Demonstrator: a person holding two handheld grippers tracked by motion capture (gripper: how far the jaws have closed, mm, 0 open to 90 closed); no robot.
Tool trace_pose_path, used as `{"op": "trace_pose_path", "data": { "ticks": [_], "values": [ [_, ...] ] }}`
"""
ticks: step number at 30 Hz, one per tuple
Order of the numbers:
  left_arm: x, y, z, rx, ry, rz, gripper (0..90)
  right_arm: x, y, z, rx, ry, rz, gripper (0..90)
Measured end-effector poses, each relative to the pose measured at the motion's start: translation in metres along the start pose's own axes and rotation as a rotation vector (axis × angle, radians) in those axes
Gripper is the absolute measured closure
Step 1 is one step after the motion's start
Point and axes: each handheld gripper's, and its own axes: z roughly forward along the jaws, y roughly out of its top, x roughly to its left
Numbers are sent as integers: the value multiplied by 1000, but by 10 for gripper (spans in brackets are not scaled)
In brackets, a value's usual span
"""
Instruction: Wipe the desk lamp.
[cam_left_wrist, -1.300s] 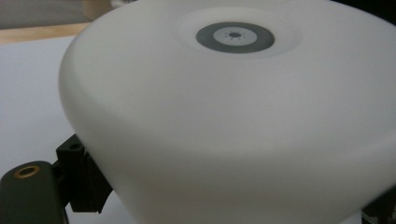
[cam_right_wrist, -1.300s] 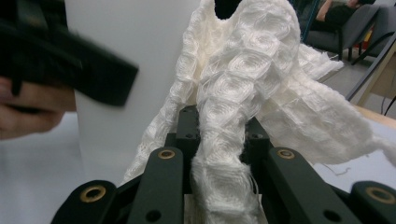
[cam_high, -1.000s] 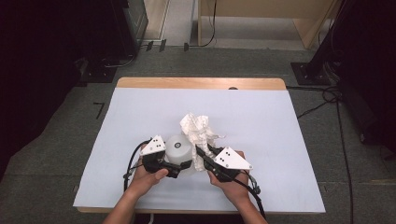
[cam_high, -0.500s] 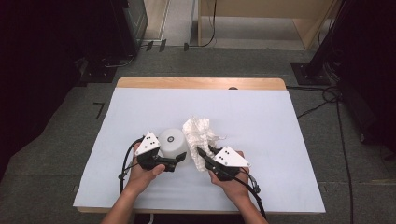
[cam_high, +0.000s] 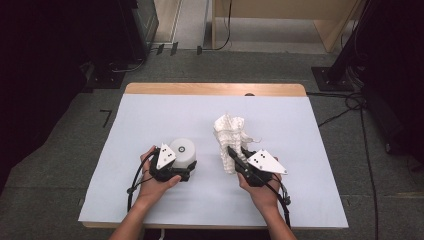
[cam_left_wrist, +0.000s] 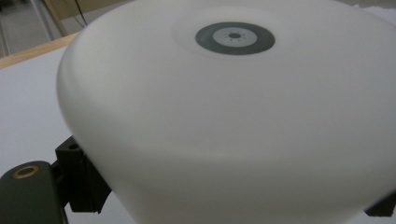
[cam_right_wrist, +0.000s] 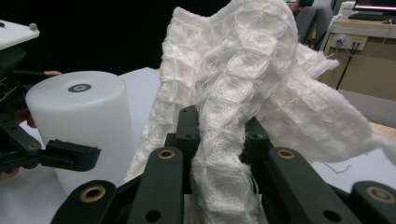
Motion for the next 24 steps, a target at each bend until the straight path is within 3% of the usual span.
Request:
{"op": "trace_pose_path", "data": {
  "ticks": [3, 6, 11, 17, 18, 19, 20, 21, 22, 24],
  "values": [
    [1, -1, 0, -6, -4, -8, 81, -2, 1, -1, -4, -4, 1, 747],
    [1, -2, 0, -4, 19, -13, 57, -3, 1, -2, -3, -9, 1, 747],
    [3, 1, -5, -25, 33, -50, 0, -4, 0, -2, -1, -12, -1, 747],
    [-6, -1, -7, -41, 94, -81, 0, -6, 0, -2, -1, -19, 0, 747],
    [-9, -1, -6, -43, 115, -86, 0, -6, 0, -2, 0, -19, -1, 747],
    [-17, -1, -3, -27, 187, -103, 0, -6, 0, -2, 0, -19, -2, 747],
    [-21, -2, 0, -10, 219, -117, 0, -6, 0, -1, -1, -19, -2, 747],
    [-21, -2, 0, -10, 219, -117, 0, -6, 0, -1, 1, -19, 0, 747],
    [-29, -4, 5, 24, 257, -117, 0, -6, -1, -1, 1, -19, 0, 747],
    [-35, -5, 10, 37, 296, -100, 0, -7, -1, -2, 4, -20, 2, 747]
  ]
}}
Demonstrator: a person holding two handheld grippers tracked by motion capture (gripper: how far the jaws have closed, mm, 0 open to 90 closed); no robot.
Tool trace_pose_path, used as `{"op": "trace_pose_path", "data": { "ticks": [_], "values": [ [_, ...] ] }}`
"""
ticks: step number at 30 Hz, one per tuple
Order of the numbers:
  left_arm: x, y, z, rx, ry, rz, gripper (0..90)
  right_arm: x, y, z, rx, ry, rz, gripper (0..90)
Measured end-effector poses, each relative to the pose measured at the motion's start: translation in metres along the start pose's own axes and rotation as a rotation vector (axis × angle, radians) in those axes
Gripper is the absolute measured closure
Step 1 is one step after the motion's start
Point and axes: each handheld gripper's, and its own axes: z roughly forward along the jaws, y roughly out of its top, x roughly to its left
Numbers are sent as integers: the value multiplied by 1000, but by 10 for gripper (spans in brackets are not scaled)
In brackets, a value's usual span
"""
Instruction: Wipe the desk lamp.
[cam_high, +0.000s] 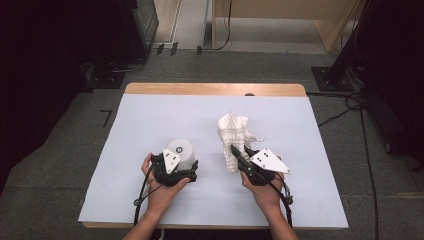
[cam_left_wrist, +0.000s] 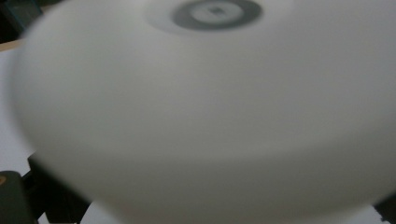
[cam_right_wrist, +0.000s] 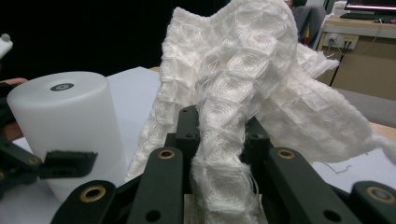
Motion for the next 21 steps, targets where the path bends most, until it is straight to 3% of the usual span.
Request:
{"op": "trace_pose_path", "data": {
  "ticks": [2, 4, 8, 11, 13, 16, 17, 18, 19, 20, 21],
  "values": [
    [1, 0, -1, -12, 11, -17, 28, 0, 0, 0, 1, -1, -1, 747],
    [6, 1, -2, -21, -17, -40, 65, -1, -1, 0, -1, 1, -4, 747],
    [13, 1, -3, -19, -60, -30, 75, 1, -1, 1, 3, 4, -5, 747],
    [19, 3, -8, -57, -109, -18, 79, 4, 0, 1, 4, 10, -2, 748],
    [24, 7, -11, -81, -168, -17, 80, 6, 2, 1, 8, 9, 1, 750],
    [34, 13, -16, -107, -326, -36, 80, 12, 7, 0, -4, 32, 2, 752],
    [34, 13, -16, -107, -326, -36, 81, 12, 7, 0, -4, 32, 2, 752],
    [38, 16, -18, -117, -434, -51, 81, 17, 10, -1, -14, 55, -7, 753],
    [39, 17, -19, -121, -476, -58, 81, 18, 11, -1, -19, 61, -10, 753],
    [39, 17, -19, -121, -476, -58, 81, 21, 12, -1, -21, 71, -10, 753],
    [38, 20, -21, -121, -529, -50, 81, 24, 13, -2, -28, 82, -14, 753]
  ]
}}
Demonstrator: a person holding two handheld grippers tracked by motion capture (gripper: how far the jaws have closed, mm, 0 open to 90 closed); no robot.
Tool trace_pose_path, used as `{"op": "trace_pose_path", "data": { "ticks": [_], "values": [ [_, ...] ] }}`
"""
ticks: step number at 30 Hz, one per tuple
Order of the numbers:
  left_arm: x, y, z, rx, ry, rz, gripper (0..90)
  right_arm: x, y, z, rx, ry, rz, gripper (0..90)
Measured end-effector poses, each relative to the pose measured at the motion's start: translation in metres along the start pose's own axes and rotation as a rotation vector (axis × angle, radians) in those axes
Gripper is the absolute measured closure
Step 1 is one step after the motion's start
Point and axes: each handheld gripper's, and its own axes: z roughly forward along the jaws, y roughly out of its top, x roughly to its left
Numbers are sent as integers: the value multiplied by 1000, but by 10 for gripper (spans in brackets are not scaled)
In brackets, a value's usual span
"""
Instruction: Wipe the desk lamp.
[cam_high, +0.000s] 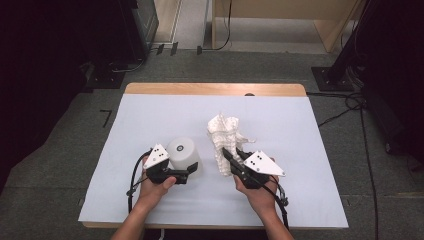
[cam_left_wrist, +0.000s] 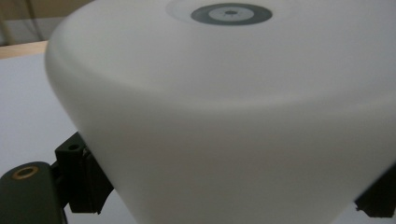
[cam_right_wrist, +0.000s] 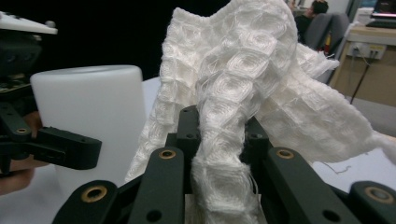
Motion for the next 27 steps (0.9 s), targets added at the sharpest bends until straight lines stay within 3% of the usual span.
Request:
{"op": "trace_pose_path", "data": {
  "ticks": [5, 10, 13, 17, 23, 27],
  "values": [
    [-9, 2, 3, 28, -76, 38, 81, 15, 7, -1, -27, 60, -38, 753],
    [-16, 3, 7, 38, -100, 57, 81, 25, 8, 1, -28, 89, -62, 753],
    [-15, 4, 6, 32, -109, 48, 82, 27, 4, 4, -17, 94, -63, 753],
    [-7, 8, -2, -11, -134, -2, 82, 28, -5, 10, 12, 96, -62, 753],
    [3, 13, -13, -55, -123, -32, 83, 31, -20, 19, 65, 101, -64, 753],
    [6, 13, -15, -56, -125, -44, 83, 34, -25, 23, 88, 103, -75, 753]
  ]
}}
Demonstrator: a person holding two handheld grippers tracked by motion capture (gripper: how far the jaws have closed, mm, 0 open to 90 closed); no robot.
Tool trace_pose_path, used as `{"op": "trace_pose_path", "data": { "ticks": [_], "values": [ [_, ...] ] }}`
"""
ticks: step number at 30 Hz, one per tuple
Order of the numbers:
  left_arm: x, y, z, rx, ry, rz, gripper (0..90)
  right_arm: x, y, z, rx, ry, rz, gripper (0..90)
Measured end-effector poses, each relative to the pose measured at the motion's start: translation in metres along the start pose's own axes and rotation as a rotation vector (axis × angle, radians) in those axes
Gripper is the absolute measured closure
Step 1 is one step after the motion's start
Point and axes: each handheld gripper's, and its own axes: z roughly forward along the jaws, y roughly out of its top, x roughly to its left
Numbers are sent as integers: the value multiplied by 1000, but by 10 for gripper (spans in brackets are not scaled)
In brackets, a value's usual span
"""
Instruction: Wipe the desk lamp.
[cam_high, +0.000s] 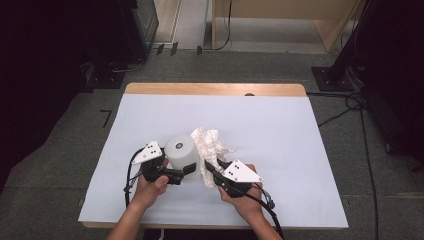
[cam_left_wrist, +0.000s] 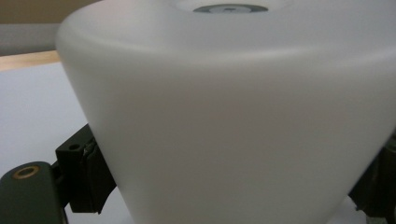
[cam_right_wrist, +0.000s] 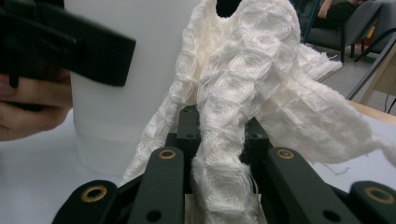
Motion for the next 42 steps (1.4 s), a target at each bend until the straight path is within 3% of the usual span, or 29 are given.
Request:
{"op": "trace_pose_path", "data": {
  "ticks": [5, 9, 11, 16, 24, 27, 28, 29, 30, 31, 33, 37, 42],
  "values": [
    [-5, -3, 7, 38, -5, 33, 83, -2, 7, -4, -25, -15, 6, 752],
    [-15, -8, 20, 96, 7, 94, 83, -6, 16, -13, -66, -35, 15, 753],
    [-16, -9, 21, 101, 3, 98, 83, -7, 18, -14, -75, -38, 17, 753],
    [-17, -6, 19, 78, 3, 89, 83, -9, 19, -16, -82, -41, 22, 752],
    [-8, -2, 7, 13, 42, 63, 82, -5, 2, -2, 11, -20, 17, 751],
    [-5, -5, 8, -2, 105, 81, 82, -8, 2, -2, 13, -21, 24, 751],
    [-2, -8, 10, 5, 155, 91, 83, -13, 4, -5, 0, -37, 35, 751],
    [-2, -8, 10, 5, 155, 91, 82, -13, 4, -5, 0, -37, 35, 751],
    [-1, -10, 12, 11, 185, 100, 82, -19, 6, -9, -11, -53, 42, 750],
    [2, -15, 15, 24, 249, 115, 82, -22, 7, -12, -16, -63, 49, 751],
    [5, -19, 18, 38, 293, 128, 82, -29, 8, -16, -31, -85, 60, 751],
    [7, -24, 23, 64, 344, 152, 82, -42, 11, -25, -54, -131, 85, 751],
    [8, -29, 29, 103, 363, 165, 81, -53, 12, -32, -66, -166, 101, 751]
  ]
}}
